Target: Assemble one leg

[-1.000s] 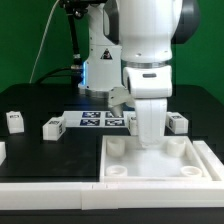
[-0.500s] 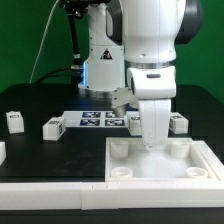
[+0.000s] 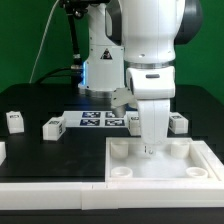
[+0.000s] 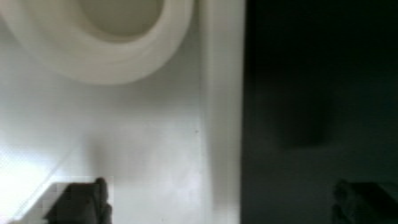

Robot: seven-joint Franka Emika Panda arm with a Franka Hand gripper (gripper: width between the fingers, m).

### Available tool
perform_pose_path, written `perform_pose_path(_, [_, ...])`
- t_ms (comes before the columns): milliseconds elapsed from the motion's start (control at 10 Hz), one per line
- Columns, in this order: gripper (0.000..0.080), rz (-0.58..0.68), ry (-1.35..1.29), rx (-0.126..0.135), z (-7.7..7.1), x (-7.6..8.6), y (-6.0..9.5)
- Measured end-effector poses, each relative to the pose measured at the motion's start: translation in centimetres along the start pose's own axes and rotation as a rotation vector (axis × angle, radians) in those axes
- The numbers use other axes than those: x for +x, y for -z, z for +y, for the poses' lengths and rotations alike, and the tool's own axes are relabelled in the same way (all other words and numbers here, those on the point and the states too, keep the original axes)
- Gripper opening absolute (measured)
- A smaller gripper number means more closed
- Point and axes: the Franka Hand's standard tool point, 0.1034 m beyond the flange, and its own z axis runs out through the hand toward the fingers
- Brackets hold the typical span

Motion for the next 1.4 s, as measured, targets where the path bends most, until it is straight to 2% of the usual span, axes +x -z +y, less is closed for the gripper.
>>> perform_pose_path(200, [0.0648, 0.0, -0.003, -0.002, 0.0, -0.1, 0.1])
perform_pose_path(300, [0.0648, -0.001, -0.014, -0.013, -0.2, -0.1, 0.5])
perform_pose_path(400, [0.0649, -0.001, -0.048, -0.031, -0.7, 0.0, 1.4])
perform_pose_path(700, [0.0649, -0.01, -0.177, -0.056, -3.1, 0.7, 3.8])
perform_pose_path(800, [0.0649, -0.012, -0.205, -0.058, -3.6, 1.0, 4.1])
perform_pose_path(1000, [0.0649, -0.011, -0.235, -0.053, -3.5, 0.8, 3.8])
perform_pose_path(1200, [0.0649, -0.004, -0.426, -0.053, -3.6, 0.9, 3.8])
perform_pose_path(1300, [0.0649, 0.006, -0.578, -0.049, -4.0, 1.1, 3.6])
perform_pose_path(1400, [0.0649, 0.011, -0.766, -0.035, -5.3, 1.5, 3.0])
